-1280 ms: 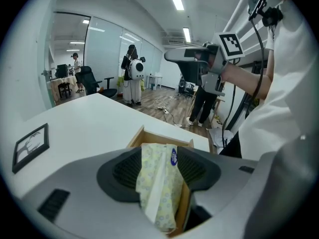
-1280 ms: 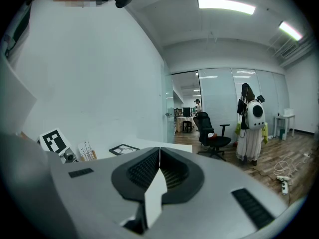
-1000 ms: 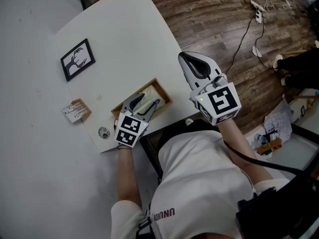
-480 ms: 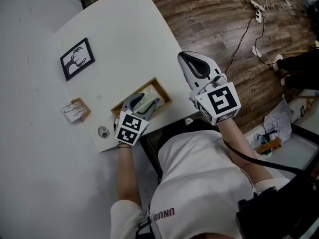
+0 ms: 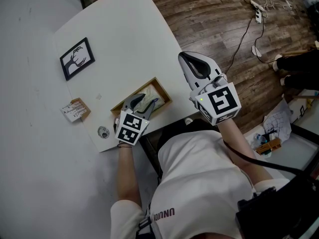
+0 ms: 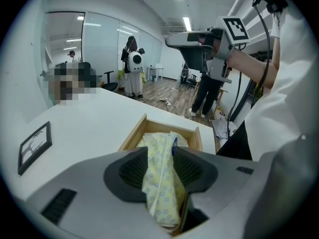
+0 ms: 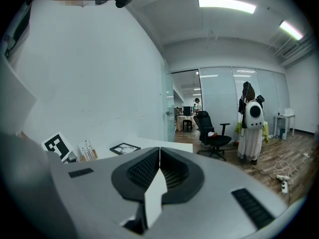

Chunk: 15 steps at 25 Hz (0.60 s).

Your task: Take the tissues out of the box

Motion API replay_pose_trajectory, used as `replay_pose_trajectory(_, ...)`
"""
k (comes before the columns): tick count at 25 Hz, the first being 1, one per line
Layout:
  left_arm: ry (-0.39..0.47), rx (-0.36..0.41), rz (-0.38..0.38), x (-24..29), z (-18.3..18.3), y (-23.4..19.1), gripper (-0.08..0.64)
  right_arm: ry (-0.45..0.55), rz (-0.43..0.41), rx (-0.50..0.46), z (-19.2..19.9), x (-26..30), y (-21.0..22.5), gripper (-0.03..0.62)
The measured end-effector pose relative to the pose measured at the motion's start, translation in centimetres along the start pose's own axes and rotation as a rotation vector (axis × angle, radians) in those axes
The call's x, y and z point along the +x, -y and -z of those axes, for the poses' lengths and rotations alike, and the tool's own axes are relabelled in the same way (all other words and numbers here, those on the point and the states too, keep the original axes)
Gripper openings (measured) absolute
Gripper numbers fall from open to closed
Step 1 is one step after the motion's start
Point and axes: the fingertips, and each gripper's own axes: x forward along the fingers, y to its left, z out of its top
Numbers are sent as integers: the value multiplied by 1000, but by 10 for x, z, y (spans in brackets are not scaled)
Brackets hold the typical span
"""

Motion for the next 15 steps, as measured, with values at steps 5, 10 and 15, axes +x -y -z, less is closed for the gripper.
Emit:
replay_pose_trajectory(5,-8,12,-5,1,2,-1,144,1,3,2,0,0,0,21)
replay_pose_trajectory(10,-11,18,-4,1,3,0,123,2,5,4,0,1,0,21)
replay_pose_trajectory(15,-18,19,-3,1,4,1,103,1,5,6,0,1,1,20)
